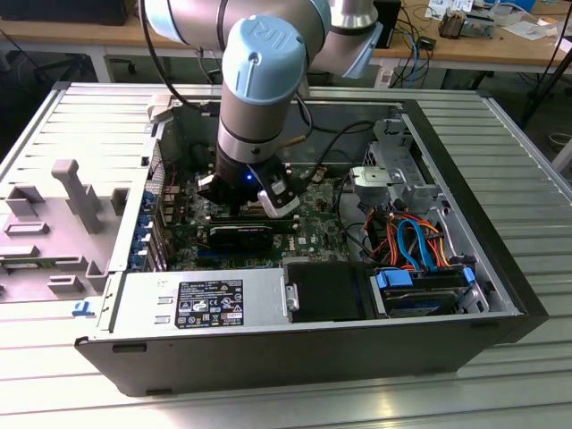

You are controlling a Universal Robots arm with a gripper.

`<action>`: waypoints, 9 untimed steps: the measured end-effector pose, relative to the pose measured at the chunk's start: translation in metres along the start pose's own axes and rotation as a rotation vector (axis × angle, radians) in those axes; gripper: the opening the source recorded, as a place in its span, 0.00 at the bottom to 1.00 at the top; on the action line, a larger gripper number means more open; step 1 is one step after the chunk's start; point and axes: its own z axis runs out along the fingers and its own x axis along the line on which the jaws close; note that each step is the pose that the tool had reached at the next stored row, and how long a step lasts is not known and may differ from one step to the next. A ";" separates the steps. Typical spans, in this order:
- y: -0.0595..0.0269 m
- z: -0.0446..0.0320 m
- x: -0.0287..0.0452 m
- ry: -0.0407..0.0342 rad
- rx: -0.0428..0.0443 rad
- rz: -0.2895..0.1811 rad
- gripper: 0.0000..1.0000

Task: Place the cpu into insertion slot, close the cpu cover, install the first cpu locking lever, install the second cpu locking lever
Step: 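Install the second cpu locking lever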

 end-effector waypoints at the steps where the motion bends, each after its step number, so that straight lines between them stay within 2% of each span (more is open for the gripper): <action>1: -0.0005 0.0000 0.0001 -0.0007 -0.0047 -0.001 0.11; 3: -0.0037 -0.0005 0.0009 -0.0019 -0.0121 -0.002 0.11; 7: -0.0085 -0.0016 0.0018 -0.0033 -0.0217 -0.003 0.11; 9: -0.0086 -0.0017 0.0019 -0.0046 -0.0314 -0.004 0.11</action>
